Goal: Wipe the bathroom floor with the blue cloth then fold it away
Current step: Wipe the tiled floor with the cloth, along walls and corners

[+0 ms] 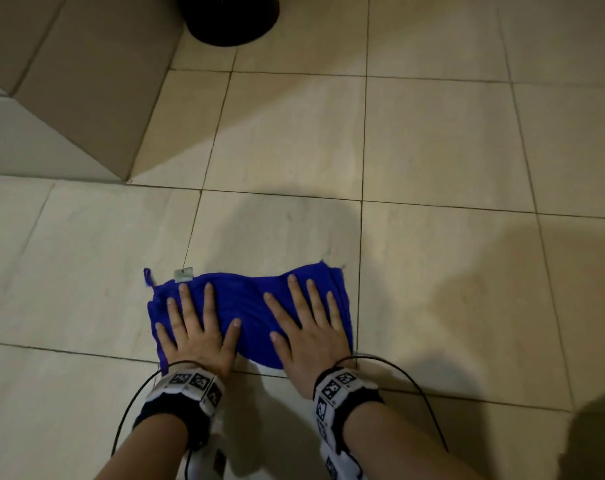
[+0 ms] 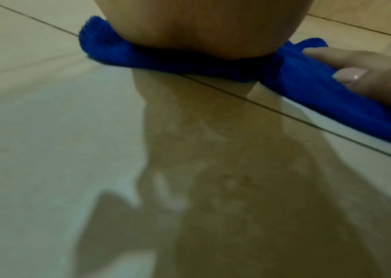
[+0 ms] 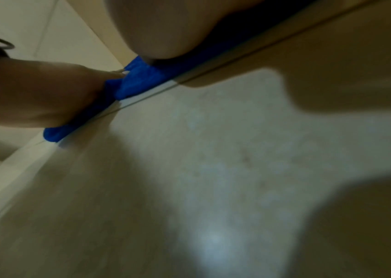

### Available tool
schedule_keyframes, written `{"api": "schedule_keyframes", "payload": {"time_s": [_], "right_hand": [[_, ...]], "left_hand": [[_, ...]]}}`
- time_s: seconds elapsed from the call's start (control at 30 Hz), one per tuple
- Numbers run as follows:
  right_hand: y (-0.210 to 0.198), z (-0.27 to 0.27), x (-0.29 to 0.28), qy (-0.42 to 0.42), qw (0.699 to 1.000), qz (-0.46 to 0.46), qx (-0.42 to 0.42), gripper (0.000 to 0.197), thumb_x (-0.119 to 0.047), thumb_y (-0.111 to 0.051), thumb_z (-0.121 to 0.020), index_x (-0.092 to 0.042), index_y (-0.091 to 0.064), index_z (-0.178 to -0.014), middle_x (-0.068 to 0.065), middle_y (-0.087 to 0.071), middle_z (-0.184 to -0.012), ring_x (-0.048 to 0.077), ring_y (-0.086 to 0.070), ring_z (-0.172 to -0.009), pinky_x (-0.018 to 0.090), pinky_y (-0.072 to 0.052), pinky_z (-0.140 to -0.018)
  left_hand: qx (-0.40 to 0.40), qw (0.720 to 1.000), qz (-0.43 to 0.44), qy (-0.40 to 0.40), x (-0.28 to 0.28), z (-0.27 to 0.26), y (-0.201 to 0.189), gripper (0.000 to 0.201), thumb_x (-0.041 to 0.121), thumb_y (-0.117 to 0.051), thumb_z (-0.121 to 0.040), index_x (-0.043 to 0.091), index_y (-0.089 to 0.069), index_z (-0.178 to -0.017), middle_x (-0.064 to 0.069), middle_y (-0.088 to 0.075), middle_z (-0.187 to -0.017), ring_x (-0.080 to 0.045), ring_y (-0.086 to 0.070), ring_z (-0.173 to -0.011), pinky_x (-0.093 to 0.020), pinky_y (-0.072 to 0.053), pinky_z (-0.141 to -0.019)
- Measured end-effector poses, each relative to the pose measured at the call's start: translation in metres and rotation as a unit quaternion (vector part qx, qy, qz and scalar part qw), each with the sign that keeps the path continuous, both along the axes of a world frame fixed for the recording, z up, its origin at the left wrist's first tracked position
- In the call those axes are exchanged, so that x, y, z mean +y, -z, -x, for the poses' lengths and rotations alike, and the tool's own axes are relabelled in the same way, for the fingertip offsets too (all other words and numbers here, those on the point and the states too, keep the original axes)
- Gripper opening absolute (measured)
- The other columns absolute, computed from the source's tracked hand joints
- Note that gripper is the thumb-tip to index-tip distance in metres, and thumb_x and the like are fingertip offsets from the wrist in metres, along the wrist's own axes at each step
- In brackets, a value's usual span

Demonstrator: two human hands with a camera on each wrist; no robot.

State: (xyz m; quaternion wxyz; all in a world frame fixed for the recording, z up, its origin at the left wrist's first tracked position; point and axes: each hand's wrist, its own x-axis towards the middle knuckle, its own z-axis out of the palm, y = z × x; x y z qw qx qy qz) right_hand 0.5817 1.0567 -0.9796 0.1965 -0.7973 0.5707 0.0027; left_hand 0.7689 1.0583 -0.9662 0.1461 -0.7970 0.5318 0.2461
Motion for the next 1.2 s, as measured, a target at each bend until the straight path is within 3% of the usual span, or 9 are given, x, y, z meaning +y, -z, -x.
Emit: {"api": "schedule_keyframes", "payload": {"time_s": [0.23, 0.33, 0.43, 0.47, 0.53, 0.6, 0.83, 1.07, 1.2], "right_hand": [[-0.003, 0.081, 0.019, 0.076, 0.997, -0.004, 0.027, 0.061, -0.053, -0.028, -0.098, -0.037, -0.013, -0.155, 0.001, -0.008, -0.164, 0.027, -0.016, -0.149, 0.050, -0.014, -0.114], [-0.005, 0.127, 0.027, 0.112, 0.992, -0.011, 0.051, 0.057, -0.053, -0.018, -0.100, -0.037, -0.016, -0.155, 0.001, -0.013, -0.164, 0.027, -0.020, -0.148, 0.050, -0.018, -0.112], [-0.006, 0.173, 0.033, 0.142, 0.987, -0.014, 0.076, 0.056, -0.054, -0.013, -0.101, -0.038, -0.016, -0.155, -0.001, -0.013, -0.164, 0.024, -0.014, -0.148, 0.048, -0.014, -0.112], [-0.006, 0.189, 0.035, 0.149, 0.985, -0.012, 0.083, 0.055, -0.055, -0.013, -0.102, -0.039, -0.015, -0.155, -0.001, -0.012, -0.164, 0.023, -0.012, -0.148, 0.046, -0.011, -0.113], [-0.006, 0.216, 0.037, 0.155, 0.983, -0.013, 0.095, 0.055, -0.054, -0.013, -0.102, -0.039, -0.015, -0.155, -0.001, -0.012, -0.164, 0.022, -0.011, -0.148, 0.043, -0.008, -0.114], [-0.006, 0.230, 0.036, 0.153, 0.982, -0.023, 0.107, 0.055, -0.053, -0.013, -0.102, -0.038, -0.016, -0.155, -0.001, -0.013, -0.164, 0.023, -0.014, -0.147, 0.044, -0.010, -0.113], [-0.004, 0.227, 0.037, 0.157, 0.980, 0.001, 0.125, 0.056, -0.050, -0.012, -0.102, -0.035, -0.016, -0.155, 0.003, -0.015, -0.163, 0.026, -0.015, -0.146, 0.045, -0.013, -0.111], [-0.002, 0.186, 0.039, 0.211, 0.969, -0.007, 0.126, 0.060, -0.052, -0.012, -0.100, -0.031, -0.022, -0.155, 0.010, -0.022, -0.161, 0.034, -0.020, -0.145, 0.055, -0.019, -0.108], [-0.004, 0.132, 0.041, 0.197, 0.977, -0.018, 0.086, 0.059, -0.054, -0.020, -0.098, -0.033, -0.031, -0.152, 0.009, -0.027, -0.159, 0.035, -0.028, -0.144, 0.056, -0.021, -0.109]], "left_hand": [[0.018, 1.000, 0.012, -0.011, 0.003, 0.100, 0.002, 0.080, 0.070, -0.007, -0.088, 0.032, 0.044, -0.137, -0.006, 0.053, -0.141, -0.035, 0.020, -0.145, -0.054, 0.016, -0.113], [0.043, 0.999, 0.011, -0.004, 0.008, 0.145, -0.002, 0.091, 0.072, -0.013, -0.077, 0.029, 0.015, -0.151, -0.011, 0.018, -0.160, -0.035, -0.001, -0.144, -0.053, 0.017, -0.110], [0.057, 0.997, -0.011, 0.043, 0.014, 0.193, -0.005, 0.098, 0.079, -0.004, -0.071, 0.026, 0.041, -0.140, -0.015, 0.038, -0.152, -0.036, 0.026, -0.141, -0.059, 0.013, -0.111], [0.059, 0.996, 0.005, 0.060, 0.015, 0.206, -0.003, 0.101, 0.080, -0.010, -0.070, 0.026, 0.029, -0.147, -0.016, 0.026, -0.157, -0.036, 0.023, -0.142, -0.059, 0.010, -0.112], [0.069, 0.993, 0.036, 0.086, 0.021, 0.224, 0.006, 0.101, 0.076, -0.032, -0.067, 0.022, -0.022, -0.151, -0.019, -0.020, -0.158, -0.036, 0.001, -0.147, -0.057, 0.005, -0.113], [0.087, 0.992, 0.049, 0.073, 0.021, 0.234, 0.016, 0.097, 0.075, -0.041, -0.064, 0.020, -0.040, -0.144, -0.020, -0.036, -0.152, -0.034, 0.000, -0.149, -0.055, 0.004, -0.114], [0.111, 0.984, 0.070, 0.120, 0.022, 0.237, 0.013, 0.087, 0.074, -0.011, -0.084, 0.019, -0.038, -0.146, -0.019, -0.033, -0.154, -0.032, 0.002, -0.149, -0.057, -0.002, -0.111], [0.086, 0.979, 0.059, 0.174, 0.033, 0.198, 0.023, 0.082, 0.075, -0.019, -0.084, 0.029, -0.030, -0.151, -0.004, -0.027, -0.159, -0.026, -0.013, -0.147, -0.046, 0.001, -0.114], [0.068, 0.992, 0.036, 0.100, 0.042, 0.157, 0.018, 0.093, 0.080, -0.030, -0.073, 0.036, -0.011, -0.153, 0.005, -0.006, -0.162, -0.025, -0.023, -0.139, -0.040, 0.012, -0.115]]}}
